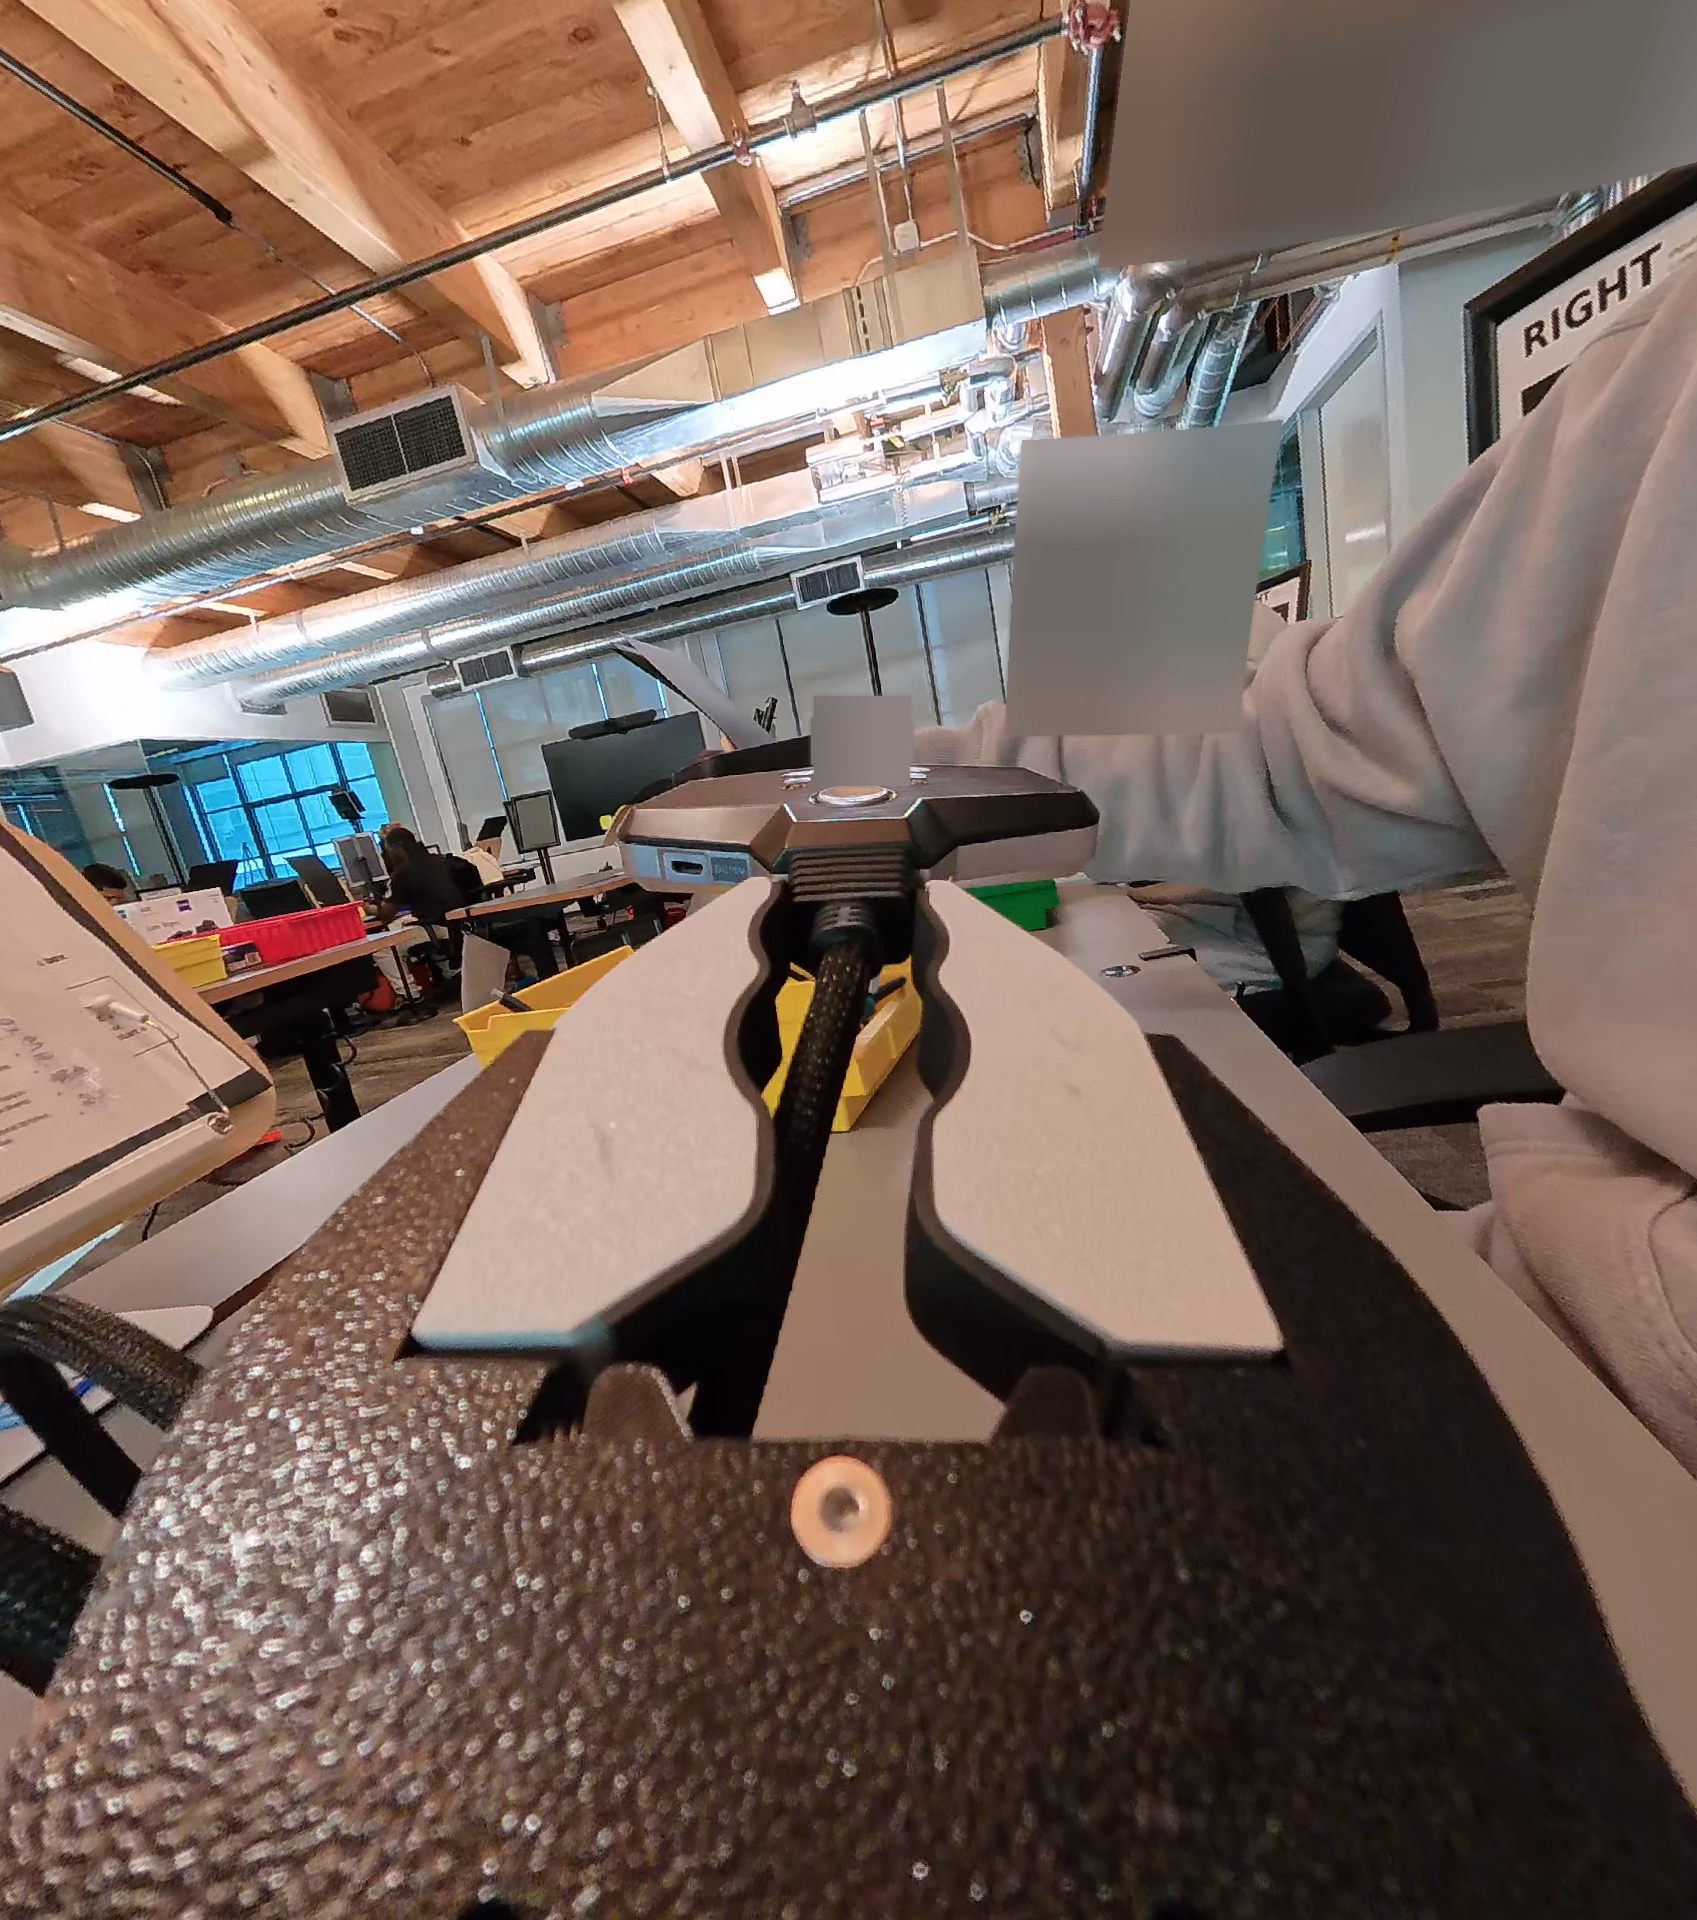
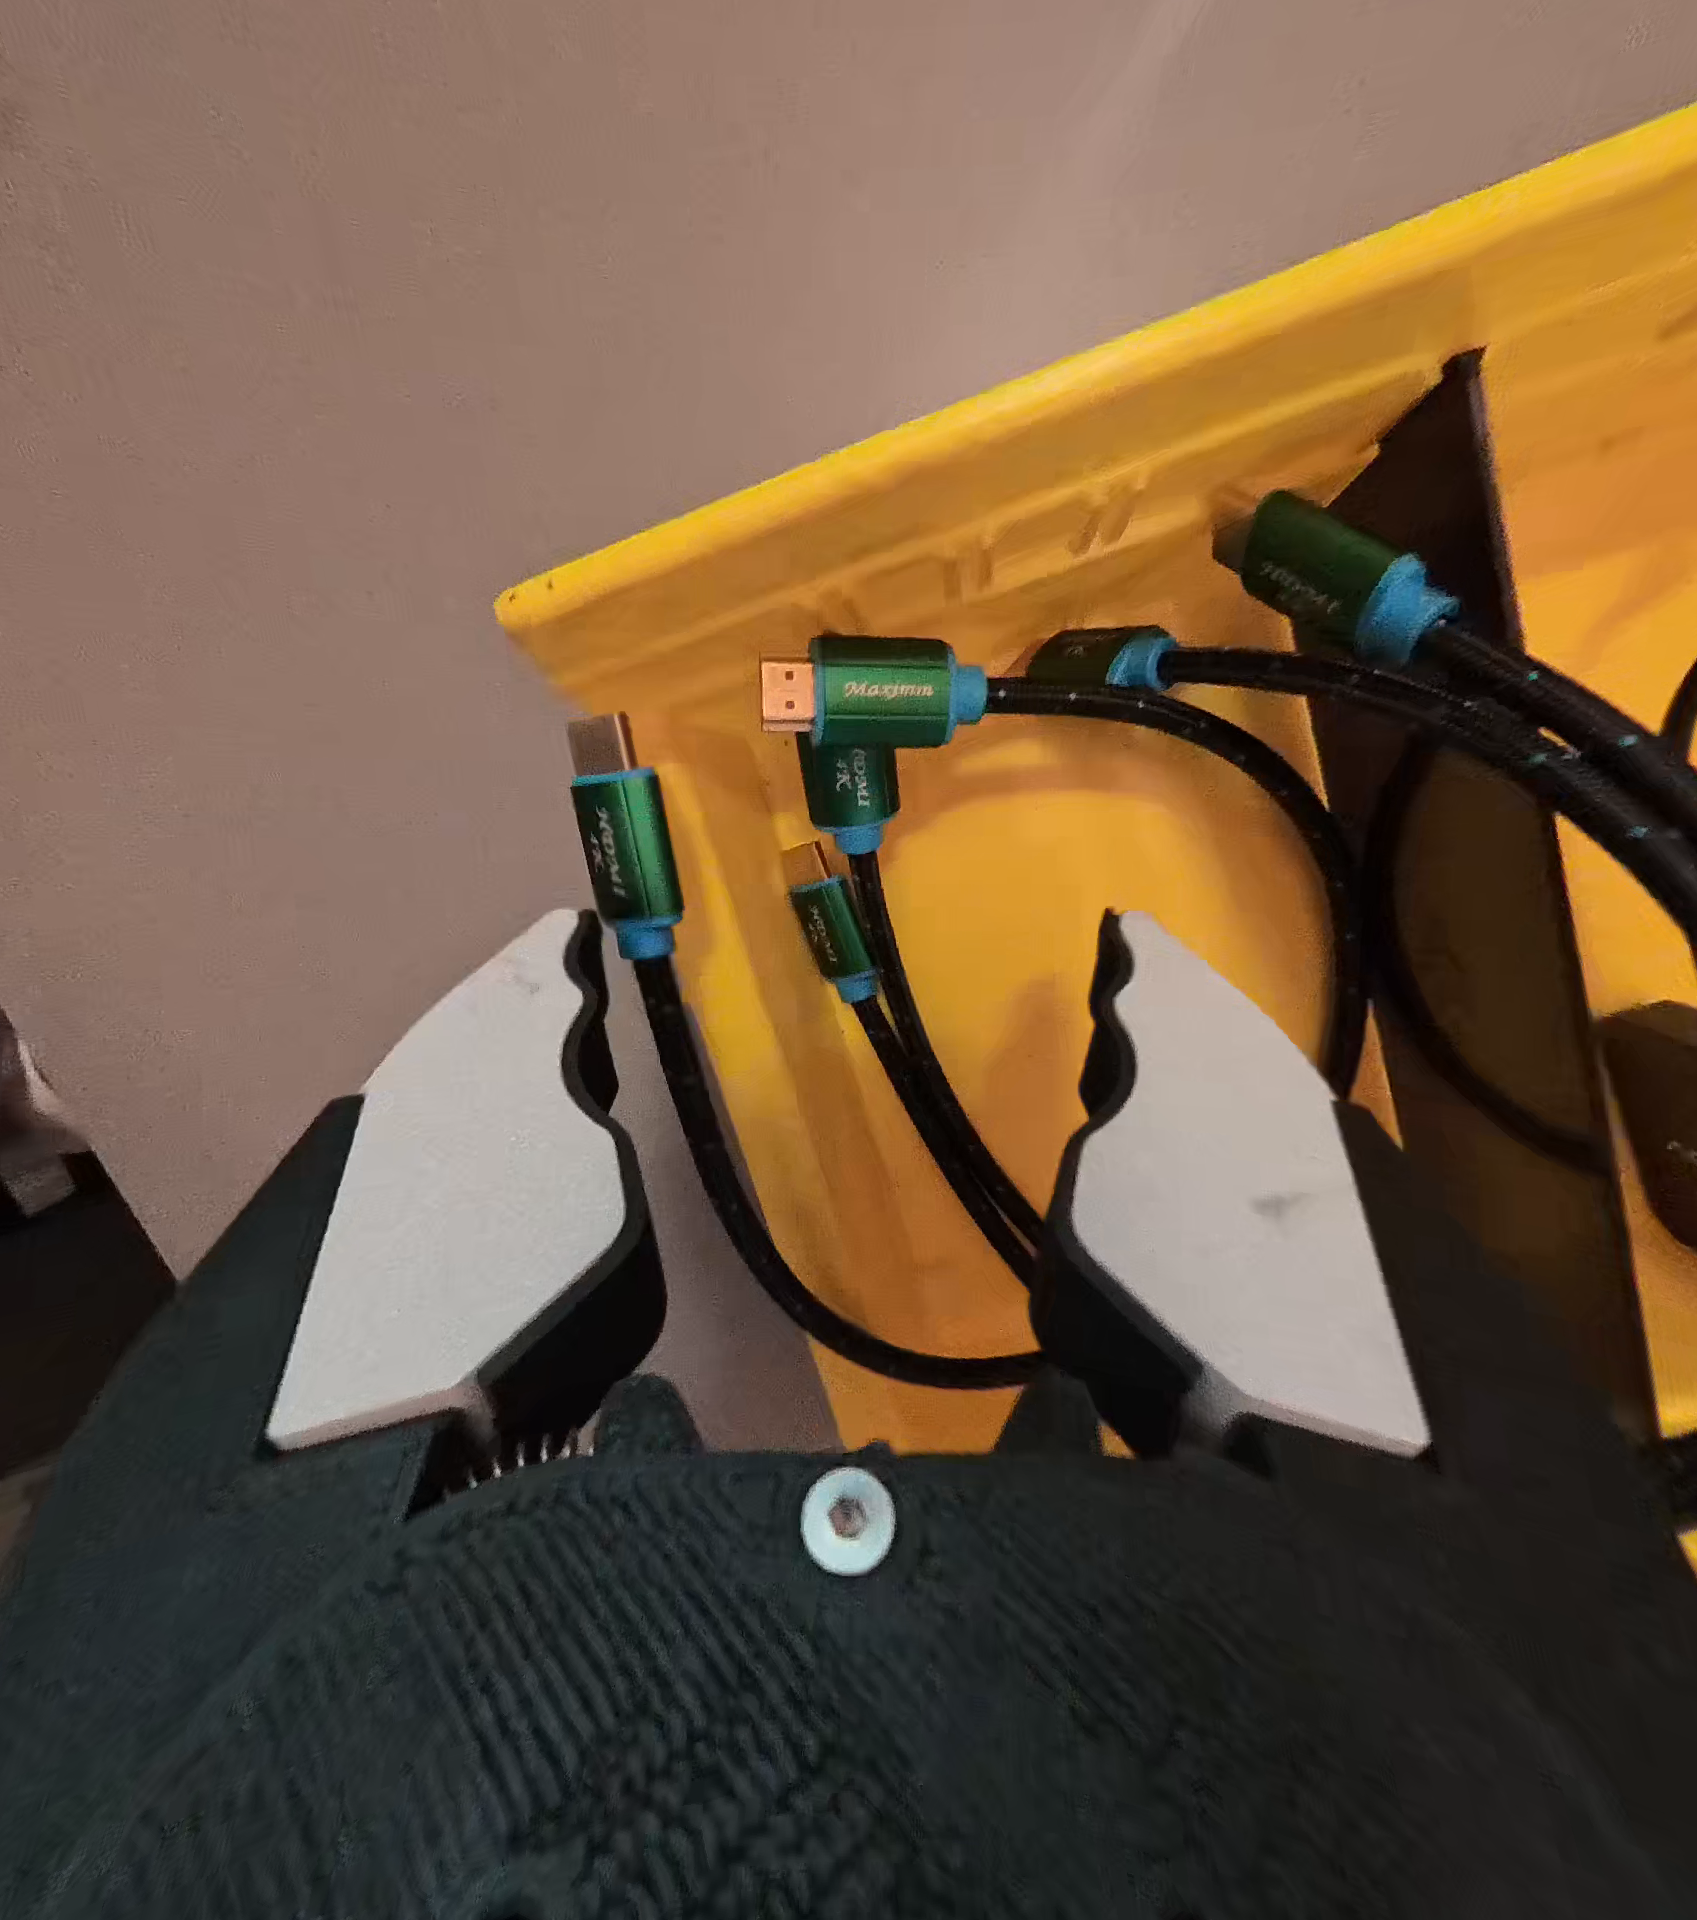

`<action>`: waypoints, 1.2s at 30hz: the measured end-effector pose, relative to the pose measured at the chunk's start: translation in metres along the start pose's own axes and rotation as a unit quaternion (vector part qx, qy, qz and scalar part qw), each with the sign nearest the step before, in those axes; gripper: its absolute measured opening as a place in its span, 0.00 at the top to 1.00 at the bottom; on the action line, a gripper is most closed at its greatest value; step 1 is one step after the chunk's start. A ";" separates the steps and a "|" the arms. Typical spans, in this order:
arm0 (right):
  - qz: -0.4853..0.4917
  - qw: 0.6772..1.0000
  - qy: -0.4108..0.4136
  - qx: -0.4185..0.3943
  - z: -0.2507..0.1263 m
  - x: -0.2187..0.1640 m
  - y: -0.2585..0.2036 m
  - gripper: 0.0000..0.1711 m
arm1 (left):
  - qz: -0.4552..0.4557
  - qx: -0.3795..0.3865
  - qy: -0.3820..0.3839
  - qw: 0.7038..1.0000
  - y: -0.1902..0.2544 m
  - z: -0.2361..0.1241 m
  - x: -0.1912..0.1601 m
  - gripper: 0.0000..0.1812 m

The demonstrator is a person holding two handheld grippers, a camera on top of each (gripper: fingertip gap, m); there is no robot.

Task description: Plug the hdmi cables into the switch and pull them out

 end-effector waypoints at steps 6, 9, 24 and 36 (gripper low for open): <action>-0.059 0.996 -0.026 -0.057 0.004 -0.002 -0.012 0.55 | 0.000 -0.003 -0.002 1.000 0.001 0.002 0.000 0.88; -0.077 0.994 -0.010 -0.075 -0.003 0.000 -0.018 0.61 | 0.000 -0.003 -0.002 1.000 0.001 0.002 0.000 0.88; 0.201 0.859 0.330 0.335 -0.020 0.129 -0.174 0.56 | 0.040 -0.013 -0.050 0.998 0.009 0.027 -0.003 0.88; 0.226 0.810 0.309 0.444 0.031 0.155 -0.205 0.87 | 0.115 -0.014 -0.147 0.982 0.017 0.048 -0.017 0.88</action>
Point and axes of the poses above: each gripper's, where its closed fingertips meet, z out along the fingers, x out of its top, y = z × x across the jaws, the point moved 8 cm from there along -z, back along the fingers, and after that the axes turned 8 degrees about -x, right-handed, at the moved point
